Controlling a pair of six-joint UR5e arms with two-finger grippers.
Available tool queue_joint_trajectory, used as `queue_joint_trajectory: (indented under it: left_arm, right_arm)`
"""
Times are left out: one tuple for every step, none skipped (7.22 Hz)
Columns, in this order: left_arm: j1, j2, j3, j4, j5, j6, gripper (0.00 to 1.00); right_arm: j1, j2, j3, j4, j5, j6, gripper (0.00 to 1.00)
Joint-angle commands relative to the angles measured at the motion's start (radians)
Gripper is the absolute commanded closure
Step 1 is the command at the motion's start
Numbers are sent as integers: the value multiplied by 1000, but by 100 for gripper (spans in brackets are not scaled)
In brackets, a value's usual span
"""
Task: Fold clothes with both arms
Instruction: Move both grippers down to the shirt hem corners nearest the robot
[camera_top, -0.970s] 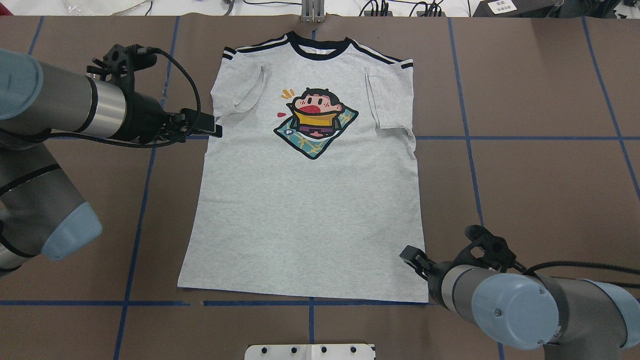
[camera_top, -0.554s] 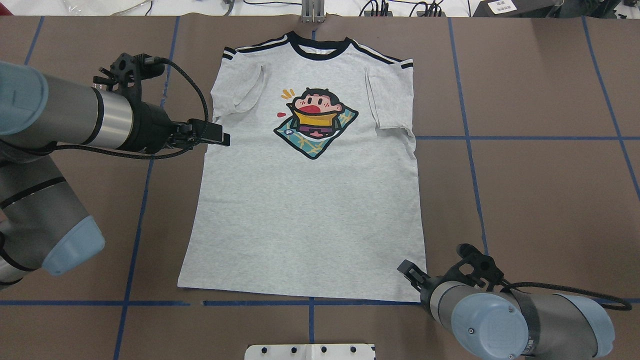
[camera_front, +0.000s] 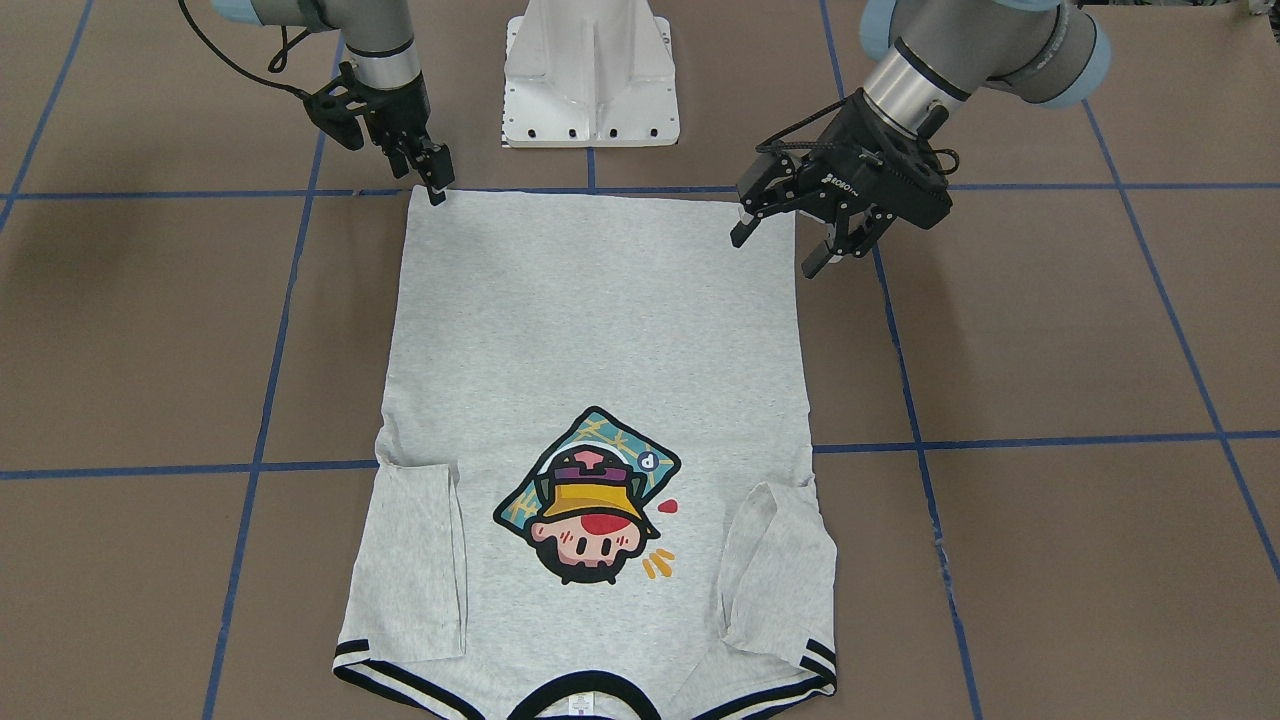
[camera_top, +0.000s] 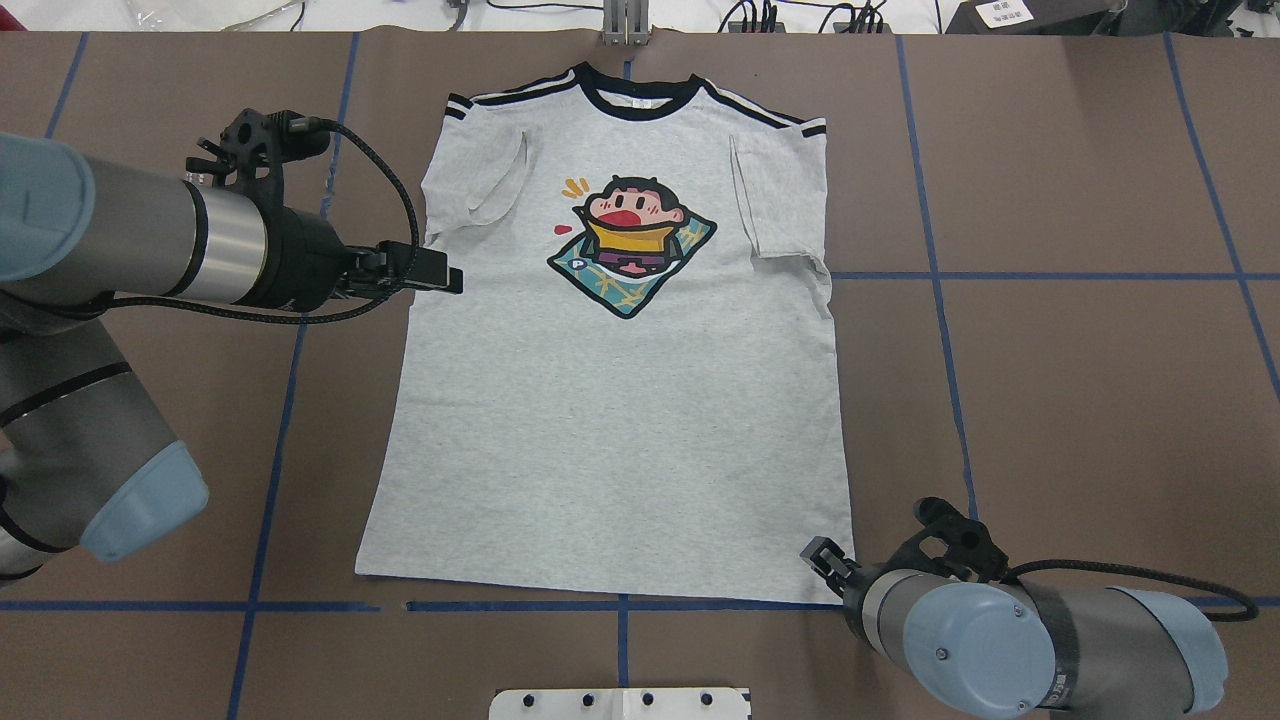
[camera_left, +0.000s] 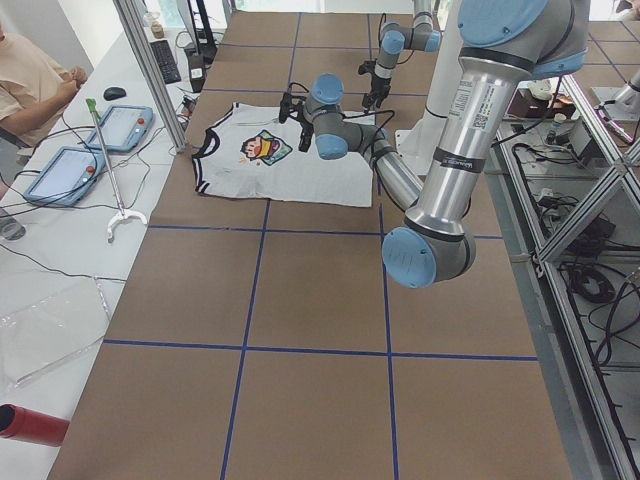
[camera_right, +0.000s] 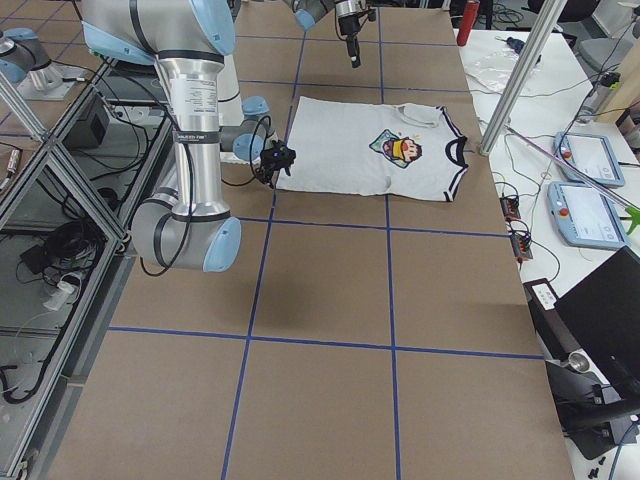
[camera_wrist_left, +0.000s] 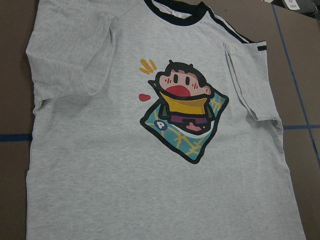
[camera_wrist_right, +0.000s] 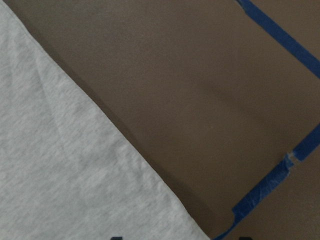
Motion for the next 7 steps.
queue_joint_trajectory:
  left_arm:
    - [1,1,-3,0,2,-1,4]
    - [1,1,-4,0,2,1,4]
    - [1,2,-4,0,2,1,4]
    - [1,2,-4,0,2,1,4]
    - [1,2,-4,0,2,1,4]
    - [1,10,-4,0,2,1,4]
    - [1,13,-6,0,2,2,4]
  right_arm:
    - [-4,-3,0,-2,1,16,23]
    - [-5,-3,-11,0,3,18,24]
    - [-5,-3,-11,1,6,18,25]
    - [-5,0,-10,1,20,18,27]
    - [-5,3,-13,1,21,27,38]
    - [-5,3,-14,1,21,44,61]
    - [-5,3,-14,1,21,49,79]
